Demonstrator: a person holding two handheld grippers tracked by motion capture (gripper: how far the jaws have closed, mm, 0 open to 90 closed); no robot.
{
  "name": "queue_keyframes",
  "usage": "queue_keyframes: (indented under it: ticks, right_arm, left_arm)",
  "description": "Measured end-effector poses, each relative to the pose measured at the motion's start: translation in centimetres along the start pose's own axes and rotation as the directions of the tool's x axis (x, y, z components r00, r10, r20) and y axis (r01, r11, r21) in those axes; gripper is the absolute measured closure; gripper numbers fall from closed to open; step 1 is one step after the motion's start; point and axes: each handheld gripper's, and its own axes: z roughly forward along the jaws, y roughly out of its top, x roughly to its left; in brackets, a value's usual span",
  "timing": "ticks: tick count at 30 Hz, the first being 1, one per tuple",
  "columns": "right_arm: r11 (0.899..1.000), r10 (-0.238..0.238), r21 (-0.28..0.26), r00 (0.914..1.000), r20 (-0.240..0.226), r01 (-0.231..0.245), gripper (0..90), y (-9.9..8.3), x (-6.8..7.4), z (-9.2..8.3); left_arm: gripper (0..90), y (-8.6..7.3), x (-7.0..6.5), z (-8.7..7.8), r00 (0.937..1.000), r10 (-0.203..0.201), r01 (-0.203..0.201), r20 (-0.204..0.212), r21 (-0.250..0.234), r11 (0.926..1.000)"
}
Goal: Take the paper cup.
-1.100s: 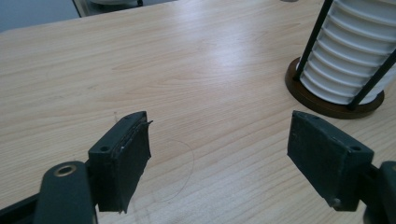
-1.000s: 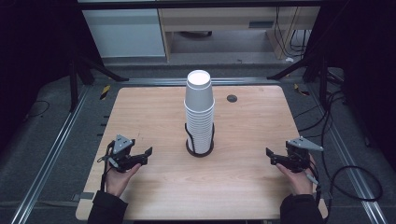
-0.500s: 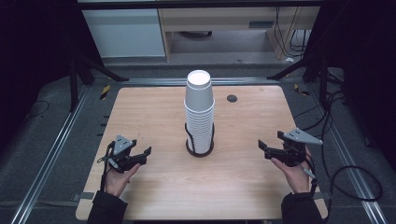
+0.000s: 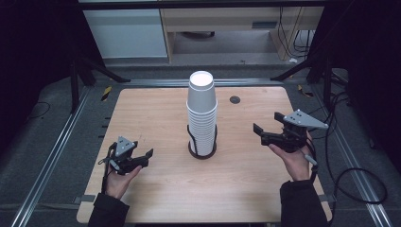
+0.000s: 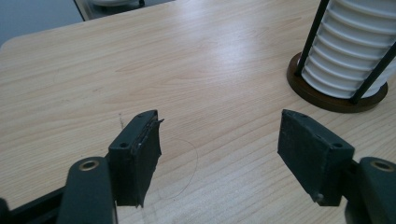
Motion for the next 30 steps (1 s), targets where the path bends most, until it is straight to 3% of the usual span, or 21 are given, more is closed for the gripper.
queue_keyframes:
  ticks: [6,16,30]
  right_arm:
    - [0.999,-0.020,-0.035,0.9996,-0.022,0.019,10.6,1.7,1.1,0.4]
    - [0.997,-0.040,-0.074,0.9942,-0.100,0.033,9.1,4.6,3.3,1.5]
    - [0.992,-0.078,-0.114,0.9762,-0.202,0.056,8.2,7.8,6.9,4.4]
  left_arm:
    - [25.6,0.0,-0.1,0.1,1.0000,0.007,-0.007,0.006,0.006,1.0000]
    - [19.3,0.0,-0.1,0.5,0.9991,-0.005,0.004,0.042,0.031,0.9995]
    - [17.9,0.0,-0.2,0.6,0.9986,-0.011,0.009,0.052,0.034,0.9994]
